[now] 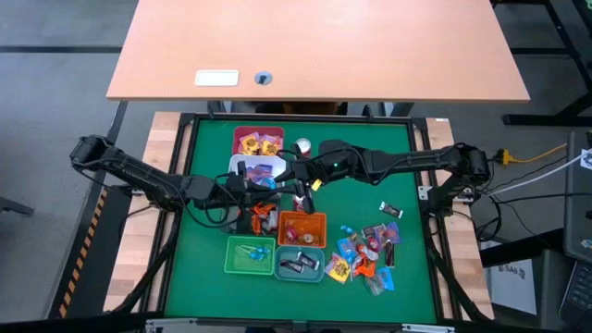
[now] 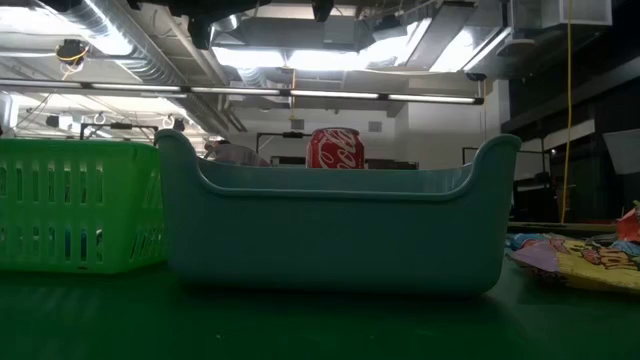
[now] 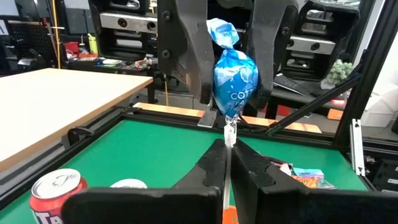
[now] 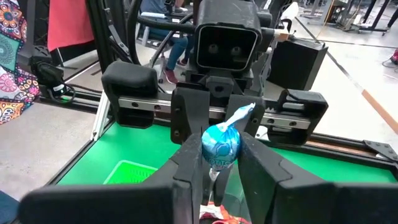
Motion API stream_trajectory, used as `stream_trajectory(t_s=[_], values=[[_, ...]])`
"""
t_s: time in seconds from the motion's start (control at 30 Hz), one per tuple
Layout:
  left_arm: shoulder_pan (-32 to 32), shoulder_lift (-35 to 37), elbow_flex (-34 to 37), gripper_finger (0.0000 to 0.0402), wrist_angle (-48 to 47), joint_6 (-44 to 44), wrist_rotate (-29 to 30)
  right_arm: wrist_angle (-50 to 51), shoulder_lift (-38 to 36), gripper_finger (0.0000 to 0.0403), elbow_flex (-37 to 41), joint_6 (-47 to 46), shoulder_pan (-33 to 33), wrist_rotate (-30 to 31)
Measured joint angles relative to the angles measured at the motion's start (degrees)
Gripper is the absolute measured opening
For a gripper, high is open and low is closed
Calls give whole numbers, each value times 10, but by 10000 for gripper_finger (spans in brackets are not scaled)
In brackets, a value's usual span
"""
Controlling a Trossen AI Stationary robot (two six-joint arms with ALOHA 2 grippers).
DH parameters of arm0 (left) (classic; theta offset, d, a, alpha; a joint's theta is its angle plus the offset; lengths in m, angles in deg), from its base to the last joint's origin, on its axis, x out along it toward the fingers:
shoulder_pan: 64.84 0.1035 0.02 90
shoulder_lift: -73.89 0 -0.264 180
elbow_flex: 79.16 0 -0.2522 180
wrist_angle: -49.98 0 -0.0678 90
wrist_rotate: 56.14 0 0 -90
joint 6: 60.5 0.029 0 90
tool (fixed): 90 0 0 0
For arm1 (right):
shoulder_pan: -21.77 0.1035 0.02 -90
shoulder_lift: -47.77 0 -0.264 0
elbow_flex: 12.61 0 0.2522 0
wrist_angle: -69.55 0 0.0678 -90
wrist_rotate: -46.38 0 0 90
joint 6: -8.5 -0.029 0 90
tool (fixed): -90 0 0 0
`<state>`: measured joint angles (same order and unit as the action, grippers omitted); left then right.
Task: Sort candy
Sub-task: Put the blue candy into the green bin
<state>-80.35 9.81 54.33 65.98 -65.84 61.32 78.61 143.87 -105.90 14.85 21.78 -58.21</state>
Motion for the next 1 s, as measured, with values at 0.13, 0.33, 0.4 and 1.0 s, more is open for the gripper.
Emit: stream_trajectory(t_s=[0.13, 0.33, 0.4, 1.0], values=[[0, 0, 0, 2, -4, 0, -1, 2, 0, 81, 0, -5, 0, 0], [0, 0, 0, 1, -5, 0, -1, 3, 0, 109, 0, -31, 0, 0], [0, 0, 0, 1, -8, 0, -1, 2, 0, 133, 0, -32, 0, 0], [-69, -2, 0, 0, -212, -173, -214, 241, -82, 220, -1, -48, 0, -14]])
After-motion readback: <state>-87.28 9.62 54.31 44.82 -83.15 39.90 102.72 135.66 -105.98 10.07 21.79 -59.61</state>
